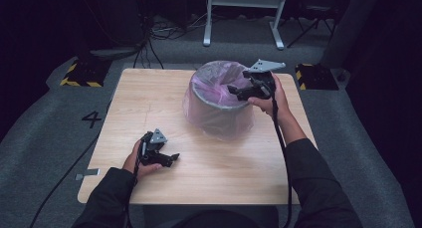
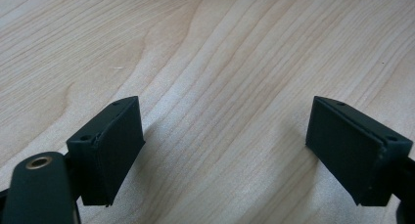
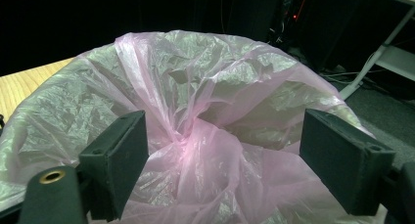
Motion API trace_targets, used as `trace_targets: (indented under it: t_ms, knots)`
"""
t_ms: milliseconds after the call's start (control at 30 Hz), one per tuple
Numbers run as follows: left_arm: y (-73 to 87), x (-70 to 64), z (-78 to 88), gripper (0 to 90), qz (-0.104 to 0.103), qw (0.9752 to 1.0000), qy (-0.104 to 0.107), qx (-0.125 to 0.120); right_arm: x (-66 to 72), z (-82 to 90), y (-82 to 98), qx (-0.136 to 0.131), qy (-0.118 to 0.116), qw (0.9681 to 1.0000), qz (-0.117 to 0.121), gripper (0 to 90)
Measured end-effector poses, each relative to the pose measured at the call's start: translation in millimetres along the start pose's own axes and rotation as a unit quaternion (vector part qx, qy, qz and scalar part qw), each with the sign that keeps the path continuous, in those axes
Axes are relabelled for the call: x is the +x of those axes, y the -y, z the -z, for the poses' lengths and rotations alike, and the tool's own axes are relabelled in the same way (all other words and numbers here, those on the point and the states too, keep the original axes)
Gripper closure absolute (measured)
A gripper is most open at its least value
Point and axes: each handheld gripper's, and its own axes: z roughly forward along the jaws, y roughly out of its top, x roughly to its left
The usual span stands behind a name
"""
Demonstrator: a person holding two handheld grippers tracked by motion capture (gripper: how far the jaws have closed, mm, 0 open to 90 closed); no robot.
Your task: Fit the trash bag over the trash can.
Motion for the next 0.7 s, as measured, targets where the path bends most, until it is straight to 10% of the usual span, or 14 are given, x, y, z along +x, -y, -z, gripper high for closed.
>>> trace_targets:
  t_ms: [700]
  knots:
    - [0.0,0.0,0.0,13.8,0.0,1.0,0.0,0.0,0.1,23.2,7.8,-0.013,-0.008,0.9999,0.003,18.0]
